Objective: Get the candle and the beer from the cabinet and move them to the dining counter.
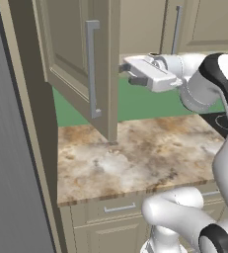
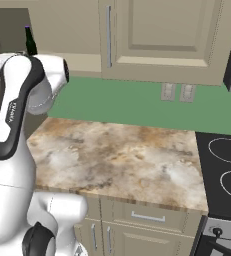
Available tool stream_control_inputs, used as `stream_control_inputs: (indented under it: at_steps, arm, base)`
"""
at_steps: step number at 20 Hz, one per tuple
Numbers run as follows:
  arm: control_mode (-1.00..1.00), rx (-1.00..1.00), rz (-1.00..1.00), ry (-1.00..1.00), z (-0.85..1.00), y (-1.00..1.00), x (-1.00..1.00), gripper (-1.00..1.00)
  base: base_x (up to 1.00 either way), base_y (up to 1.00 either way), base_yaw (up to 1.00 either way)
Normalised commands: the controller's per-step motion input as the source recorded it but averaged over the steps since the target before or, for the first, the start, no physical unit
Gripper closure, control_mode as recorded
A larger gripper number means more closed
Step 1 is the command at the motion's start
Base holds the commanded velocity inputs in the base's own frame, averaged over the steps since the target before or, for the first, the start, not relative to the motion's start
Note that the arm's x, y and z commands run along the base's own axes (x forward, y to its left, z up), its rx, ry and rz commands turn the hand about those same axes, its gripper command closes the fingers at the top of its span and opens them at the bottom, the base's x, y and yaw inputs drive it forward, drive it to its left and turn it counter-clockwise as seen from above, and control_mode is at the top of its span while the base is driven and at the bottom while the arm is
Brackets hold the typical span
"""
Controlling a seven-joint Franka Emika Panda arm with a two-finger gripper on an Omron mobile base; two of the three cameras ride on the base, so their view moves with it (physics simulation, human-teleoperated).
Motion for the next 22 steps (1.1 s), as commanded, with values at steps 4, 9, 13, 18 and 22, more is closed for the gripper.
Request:
stream_control_inputs:
  at_steps: [4, 9, 13, 18, 22]
  arm:
    - [-1.00, -0.06, 0.02, 0.00, 0.00, 0.54, 0.00, -1.00]
    - [-1.00, -0.01, 0.04, 0.00, 0.00, 0.41, 0.05, -1.00]
    - [-1.00, 0.00, 0.05, 0.00, 0.00, 0.42, 0.06, -1.00]
    - [-1.00, 0.00, 0.01, 0.00, 0.00, 0.51, 0.04, -1.00]
    - [-1.00, 0.00, 0.00, 0.03, 0.00, 0.50, 0.14, -1.00]
  base:
    - [0.00, 0.00, 0.00]
    - [0.00, 0.00, 0.00]
    - [0.00, 0.00, 0.00]
    - [0.00, 0.00, 0.00]
    - [0.00, 0.00, 0.00]
